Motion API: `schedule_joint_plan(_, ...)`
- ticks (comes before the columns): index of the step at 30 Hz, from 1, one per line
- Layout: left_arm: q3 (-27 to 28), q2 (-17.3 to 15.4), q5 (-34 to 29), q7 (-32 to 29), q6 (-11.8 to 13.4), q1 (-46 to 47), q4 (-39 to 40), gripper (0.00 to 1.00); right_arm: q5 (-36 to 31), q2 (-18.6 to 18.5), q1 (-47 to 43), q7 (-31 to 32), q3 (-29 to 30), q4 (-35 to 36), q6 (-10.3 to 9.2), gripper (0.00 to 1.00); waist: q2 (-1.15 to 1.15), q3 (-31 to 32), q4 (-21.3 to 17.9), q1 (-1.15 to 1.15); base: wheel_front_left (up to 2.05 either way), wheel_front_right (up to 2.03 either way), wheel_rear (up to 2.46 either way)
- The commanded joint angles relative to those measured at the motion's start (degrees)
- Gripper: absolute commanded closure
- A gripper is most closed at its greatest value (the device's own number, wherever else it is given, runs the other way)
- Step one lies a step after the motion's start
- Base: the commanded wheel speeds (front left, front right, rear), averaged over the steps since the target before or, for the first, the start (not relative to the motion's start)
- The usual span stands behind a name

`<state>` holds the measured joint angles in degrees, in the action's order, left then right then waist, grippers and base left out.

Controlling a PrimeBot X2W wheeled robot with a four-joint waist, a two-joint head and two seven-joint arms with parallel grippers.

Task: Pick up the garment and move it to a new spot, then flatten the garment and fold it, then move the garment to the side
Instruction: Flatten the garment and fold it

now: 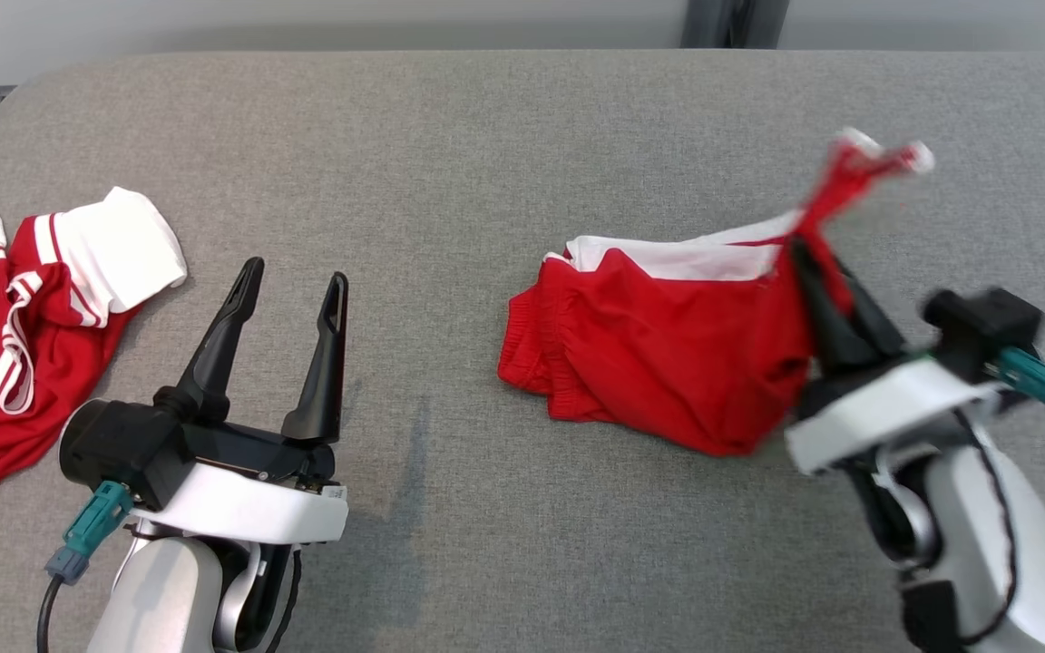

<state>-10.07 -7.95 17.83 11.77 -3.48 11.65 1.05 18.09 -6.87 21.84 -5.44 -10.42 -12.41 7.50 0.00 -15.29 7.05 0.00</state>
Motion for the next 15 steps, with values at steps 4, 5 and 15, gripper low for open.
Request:
schedule_joint_plan(4, -0.3, -0.18, 0.55, 0.18, -0.01, 0.54, -0.17, 0.0, 0.89, 2.11, 5.0, 3.87, -9.09, 2.55, -0.02, 1.0, 0.0, -0.38, 0.95, 0.0, 0.0, 0.0, 0.0)
schedule_joint_plan(5, -0.46, -0.04, 0.61, 0.27, -0.07, 0.66, -0.33, 0.0, 1.33, 2.43, 5.55, 4.28, -10.87, 2.22, -0.02, 1.0, 0.0, -0.44, 1.3, 0.0, 0.0, 0.0, 0.0)
schedule_joint_plan(15, -1.8, 0.73, 0.9, 1.09, -0.21, 1.33, -2.0, 0.0, 5.17, 3.77, 7.96, 3.32, -21.18, -8.25, -0.02, 0.51, 0.0, -1.55, 4.16, 0.0, 0.0, 0.0, 0.0)
